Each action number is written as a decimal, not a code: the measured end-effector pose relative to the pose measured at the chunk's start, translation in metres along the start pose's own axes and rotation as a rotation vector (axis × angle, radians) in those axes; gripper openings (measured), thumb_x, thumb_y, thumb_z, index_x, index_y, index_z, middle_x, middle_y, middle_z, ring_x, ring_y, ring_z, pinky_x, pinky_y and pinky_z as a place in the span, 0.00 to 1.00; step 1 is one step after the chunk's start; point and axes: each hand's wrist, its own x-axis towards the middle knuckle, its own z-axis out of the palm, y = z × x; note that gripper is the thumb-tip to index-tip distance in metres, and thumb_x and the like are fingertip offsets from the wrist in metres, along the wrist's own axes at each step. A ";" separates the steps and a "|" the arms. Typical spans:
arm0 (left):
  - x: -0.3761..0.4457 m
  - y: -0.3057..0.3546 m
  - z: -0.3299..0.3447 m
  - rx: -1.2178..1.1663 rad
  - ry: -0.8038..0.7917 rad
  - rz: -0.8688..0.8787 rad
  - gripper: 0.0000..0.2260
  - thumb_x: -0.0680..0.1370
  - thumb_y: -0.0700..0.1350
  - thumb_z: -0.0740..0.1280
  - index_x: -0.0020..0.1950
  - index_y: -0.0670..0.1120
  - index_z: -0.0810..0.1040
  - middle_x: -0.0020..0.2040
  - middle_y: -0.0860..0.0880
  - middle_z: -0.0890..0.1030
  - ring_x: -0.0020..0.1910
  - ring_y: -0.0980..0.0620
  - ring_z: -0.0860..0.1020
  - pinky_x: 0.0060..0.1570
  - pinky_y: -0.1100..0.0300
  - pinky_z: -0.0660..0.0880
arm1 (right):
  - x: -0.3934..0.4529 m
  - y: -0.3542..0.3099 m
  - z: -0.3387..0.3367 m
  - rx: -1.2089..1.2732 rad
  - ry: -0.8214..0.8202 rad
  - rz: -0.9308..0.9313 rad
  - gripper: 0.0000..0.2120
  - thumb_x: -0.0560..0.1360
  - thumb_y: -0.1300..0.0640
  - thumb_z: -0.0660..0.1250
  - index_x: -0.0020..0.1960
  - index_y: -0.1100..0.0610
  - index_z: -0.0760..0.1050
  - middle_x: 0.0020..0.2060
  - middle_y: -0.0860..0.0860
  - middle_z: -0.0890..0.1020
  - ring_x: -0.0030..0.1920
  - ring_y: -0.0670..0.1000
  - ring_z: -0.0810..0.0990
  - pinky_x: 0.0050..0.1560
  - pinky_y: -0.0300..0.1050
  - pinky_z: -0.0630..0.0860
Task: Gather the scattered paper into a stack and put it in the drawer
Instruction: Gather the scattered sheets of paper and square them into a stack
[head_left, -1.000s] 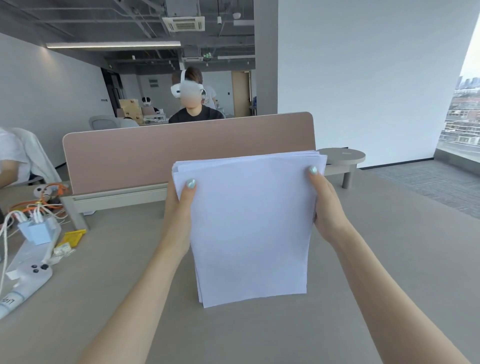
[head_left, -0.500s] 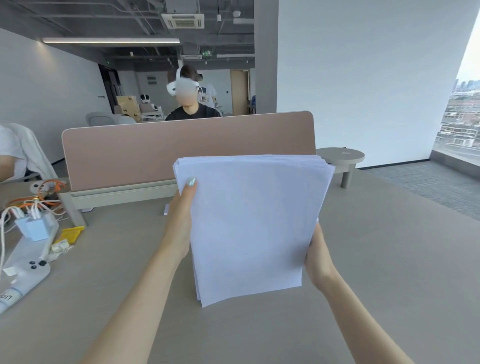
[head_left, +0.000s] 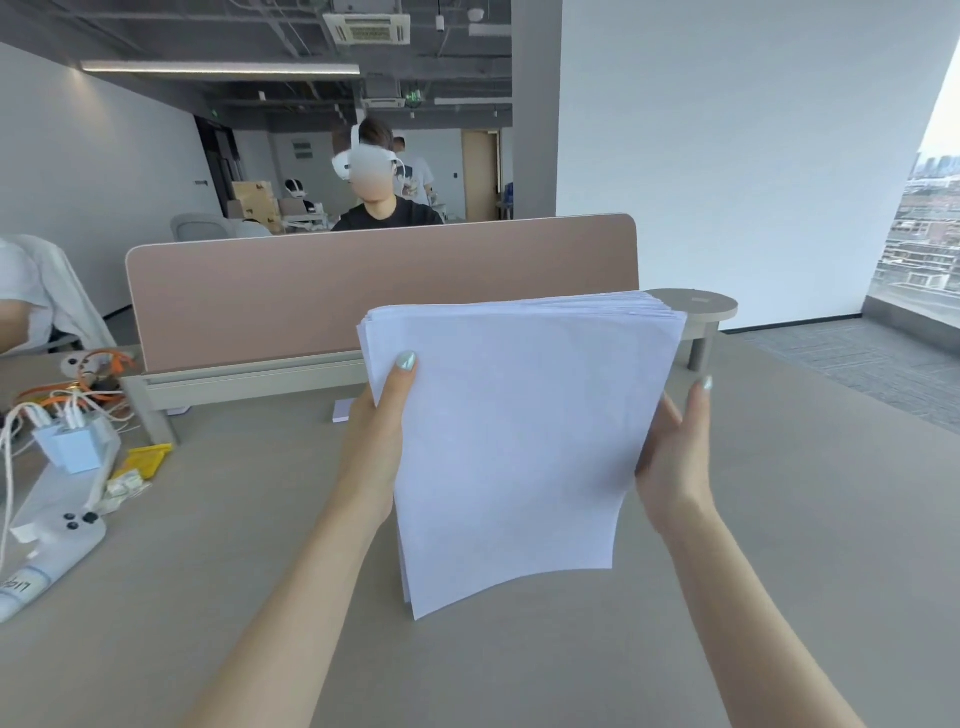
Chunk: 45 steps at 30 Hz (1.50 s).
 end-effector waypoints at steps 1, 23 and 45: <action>0.001 0.001 -0.001 0.004 -0.002 -0.003 0.09 0.76 0.58 0.62 0.50 0.57 0.80 0.48 0.59 0.85 0.47 0.60 0.83 0.44 0.60 0.77 | 0.002 -0.016 0.007 -0.049 -0.023 -0.069 0.31 0.79 0.37 0.39 0.50 0.50 0.78 0.41 0.43 0.83 0.43 0.44 0.80 0.41 0.41 0.70; 0.011 -0.002 -0.005 0.102 -0.006 -0.075 0.07 0.71 0.46 0.73 0.49 0.53 0.81 0.46 0.55 0.85 0.47 0.53 0.84 0.47 0.56 0.79 | -0.011 -0.123 0.069 -0.981 -0.028 -0.822 0.28 0.78 0.44 0.50 0.75 0.54 0.59 0.74 0.47 0.62 0.74 0.44 0.55 0.76 0.50 0.50; 0.008 0.002 -0.003 0.112 -0.002 -0.052 0.04 0.70 0.49 0.74 0.40 0.53 0.80 0.31 0.60 0.83 0.34 0.61 0.82 0.34 0.67 0.76 | -0.022 -0.094 0.138 -1.471 -0.527 -0.709 0.29 0.79 0.38 0.47 0.73 0.52 0.64 0.72 0.46 0.68 0.73 0.48 0.63 0.75 0.49 0.48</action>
